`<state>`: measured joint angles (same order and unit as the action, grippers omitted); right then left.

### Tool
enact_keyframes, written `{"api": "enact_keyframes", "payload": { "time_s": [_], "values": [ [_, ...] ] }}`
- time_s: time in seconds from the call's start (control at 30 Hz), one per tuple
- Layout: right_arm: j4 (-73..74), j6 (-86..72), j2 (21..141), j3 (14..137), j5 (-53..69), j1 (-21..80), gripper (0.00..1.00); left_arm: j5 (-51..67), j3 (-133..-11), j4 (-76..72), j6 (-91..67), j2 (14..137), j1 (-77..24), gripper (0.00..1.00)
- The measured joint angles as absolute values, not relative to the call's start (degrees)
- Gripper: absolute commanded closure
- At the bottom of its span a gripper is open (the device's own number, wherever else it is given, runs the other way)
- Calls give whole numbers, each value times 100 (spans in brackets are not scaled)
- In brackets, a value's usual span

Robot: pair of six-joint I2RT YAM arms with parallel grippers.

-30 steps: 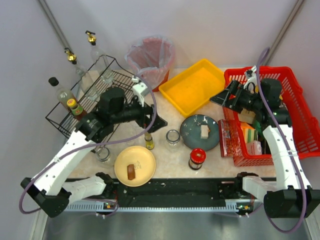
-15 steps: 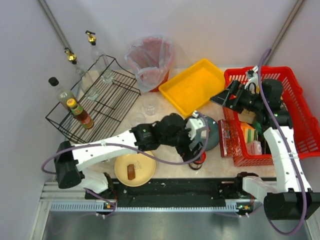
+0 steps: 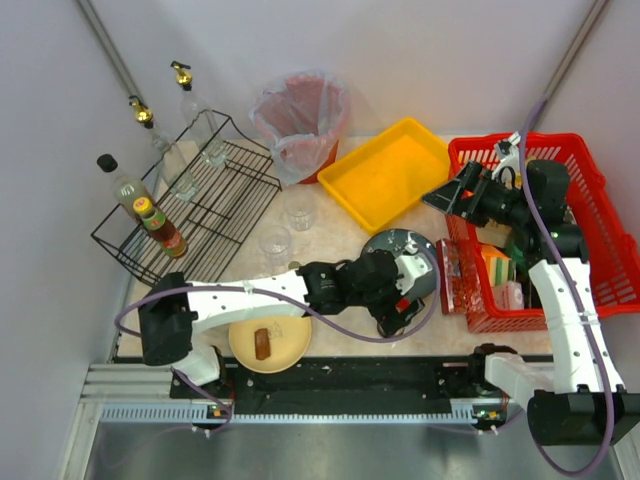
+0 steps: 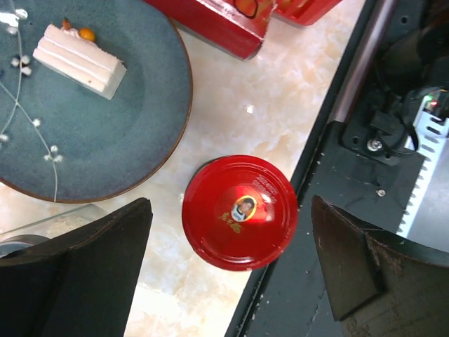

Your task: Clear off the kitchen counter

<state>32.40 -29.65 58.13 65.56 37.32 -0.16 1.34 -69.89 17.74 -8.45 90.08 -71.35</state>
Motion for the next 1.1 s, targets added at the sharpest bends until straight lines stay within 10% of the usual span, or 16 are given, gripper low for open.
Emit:
{"api": "enact_keyframes", "payload": {
  "time_s": [0.3,0.67,1.1],
  "values": [
    [3258,-2961,5813,6556,3721,-16,1,-95,-6991,1850,-930,9450,-7175,7],
    [3262,-2958,5813,6556,3717,-16,1,-73,-7035,1909,-1085,9544,-7216,60],
    [3262,-2936,5813,6556,3680,-16,1,40,-7330,2650,-1079,9105,-7212,63]
  ]
}}
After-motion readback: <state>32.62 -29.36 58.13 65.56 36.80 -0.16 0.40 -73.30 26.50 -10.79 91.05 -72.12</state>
